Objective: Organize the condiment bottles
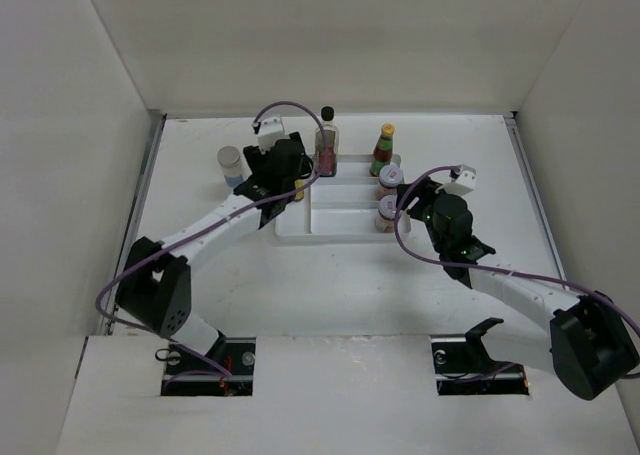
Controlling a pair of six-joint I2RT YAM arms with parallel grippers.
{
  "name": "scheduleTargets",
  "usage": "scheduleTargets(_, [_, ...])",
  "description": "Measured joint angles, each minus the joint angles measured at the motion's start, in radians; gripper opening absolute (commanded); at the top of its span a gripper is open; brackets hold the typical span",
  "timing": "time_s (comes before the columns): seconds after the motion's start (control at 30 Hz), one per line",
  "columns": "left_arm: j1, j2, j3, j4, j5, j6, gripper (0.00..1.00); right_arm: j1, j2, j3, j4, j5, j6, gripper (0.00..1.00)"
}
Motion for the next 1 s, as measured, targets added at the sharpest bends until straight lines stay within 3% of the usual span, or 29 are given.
scheduleTargets(0.17, [0.037,-0.178,-0.05,0.0,-0.04,0.002,0.81,0.0,0.0,0.0,0.0,0.0,0.0,0.74])
scheduleTargets(0.3, [0.142,-0.233,-0.054,-0.008,-0.048,-0.01,0.85,0.0,0.0,0.0,0.0,0.0,0.002,0.93])
scheduleTargets(0.4, [0.224,-0.208,-0.052,-0.039,-0.046,-0.025,0.88,0.0,0.0,0.0,0.0,-0.001,0.0,1.0])
scheduleTargets(0.6, [0.326,-0.038,-0.002,-0.094,0.018,-0.032,0.89,0.0,-0.001,-0.001,0.0,-0.002,0.0,1.0])
scheduleTargets(0.83, [0.36,0.085,0.074,-0.116,0.092,-0.028,0.87,-0.006,-0.029,-0.017,0.0,0.001,0.0,1.0])
scheduleTargets(1.0, [0.361,0.11,0.113,-0.111,0.096,-0.027,0.79,-0.019,-0.113,-0.071,0.018,0.028,0.001,1.0])
